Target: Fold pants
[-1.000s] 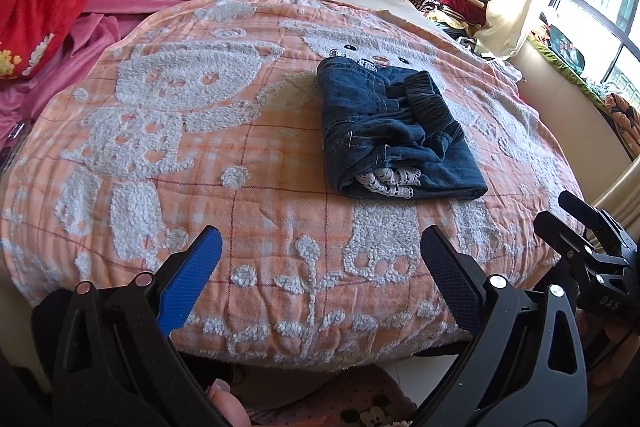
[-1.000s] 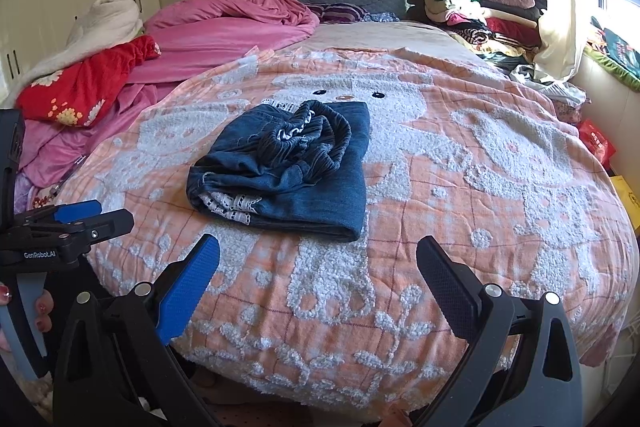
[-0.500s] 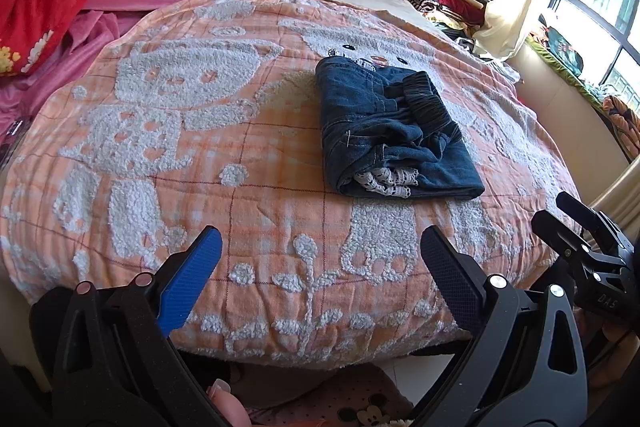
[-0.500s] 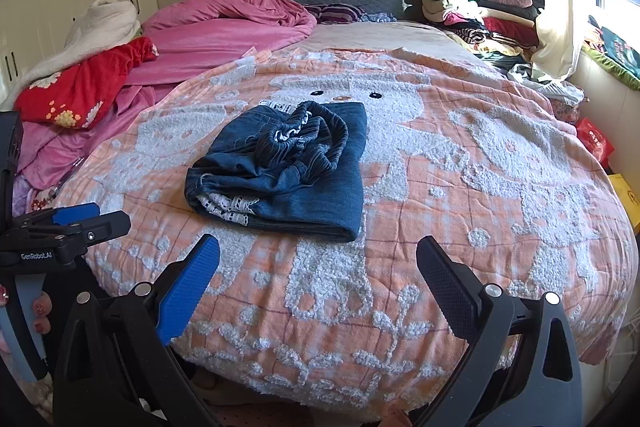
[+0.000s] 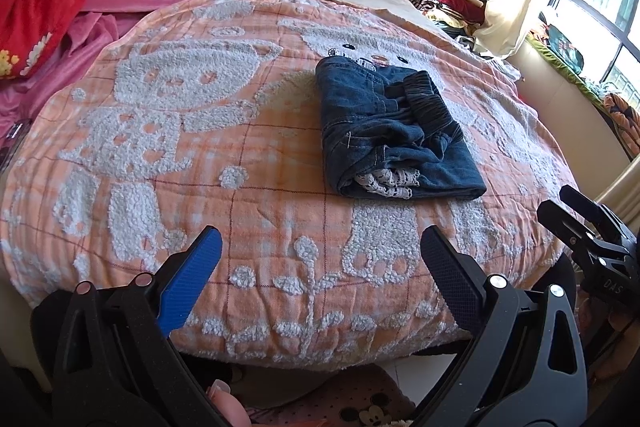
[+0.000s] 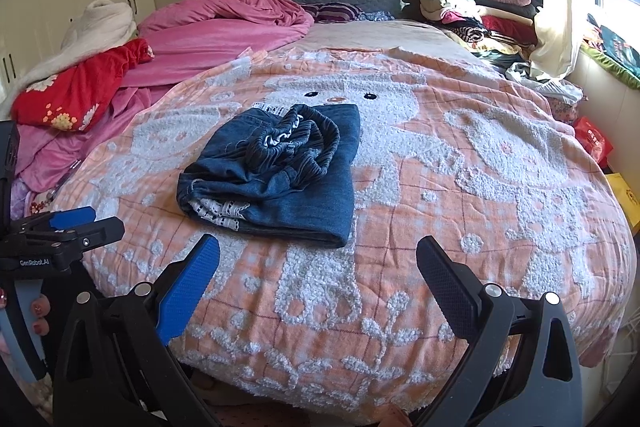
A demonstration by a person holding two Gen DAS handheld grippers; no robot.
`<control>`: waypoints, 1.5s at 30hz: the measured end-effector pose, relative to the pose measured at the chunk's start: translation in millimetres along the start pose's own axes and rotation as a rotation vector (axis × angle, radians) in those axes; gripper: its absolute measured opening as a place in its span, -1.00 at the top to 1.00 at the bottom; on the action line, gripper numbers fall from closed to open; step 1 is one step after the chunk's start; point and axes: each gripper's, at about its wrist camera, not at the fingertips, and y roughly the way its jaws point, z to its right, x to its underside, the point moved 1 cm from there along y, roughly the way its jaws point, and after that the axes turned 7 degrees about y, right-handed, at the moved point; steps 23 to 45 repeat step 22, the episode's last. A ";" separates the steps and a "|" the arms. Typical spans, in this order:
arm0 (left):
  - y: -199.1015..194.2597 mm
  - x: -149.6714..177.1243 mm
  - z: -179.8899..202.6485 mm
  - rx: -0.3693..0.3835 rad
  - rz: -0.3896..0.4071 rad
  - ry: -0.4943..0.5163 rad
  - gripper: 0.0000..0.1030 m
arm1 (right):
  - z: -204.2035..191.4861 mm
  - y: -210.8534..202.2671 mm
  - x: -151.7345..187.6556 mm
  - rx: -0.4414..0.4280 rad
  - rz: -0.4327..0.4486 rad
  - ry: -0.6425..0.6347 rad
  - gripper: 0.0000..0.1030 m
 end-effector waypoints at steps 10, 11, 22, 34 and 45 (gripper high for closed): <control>9.6 -7.8 -13.0 -0.020 -0.006 0.008 -0.81 | 31.2 5.1 -8.9 0.019 -0.025 0.037 -0.91; 11.9 -10.2 -19.4 -0.046 -0.002 0.001 -0.81 | 41.0 5.3 -11.5 0.038 -0.023 0.043 -0.91; 95.2 -85.6 -212.2 -0.407 -0.123 -0.095 -0.81 | 270.0 58.0 -76.5 0.348 -0.072 0.227 -0.91; 95.2 -85.6 -212.2 -0.407 -0.123 -0.095 -0.81 | 270.0 58.0 -76.5 0.348 -0.072 0.227 -0.91; 95.2 -85.6 -212.2 -0.407 -0.123 -0.095 -0.81 | 270.0 58.0 -76.5 0.348 -0.072 0.227 -0.91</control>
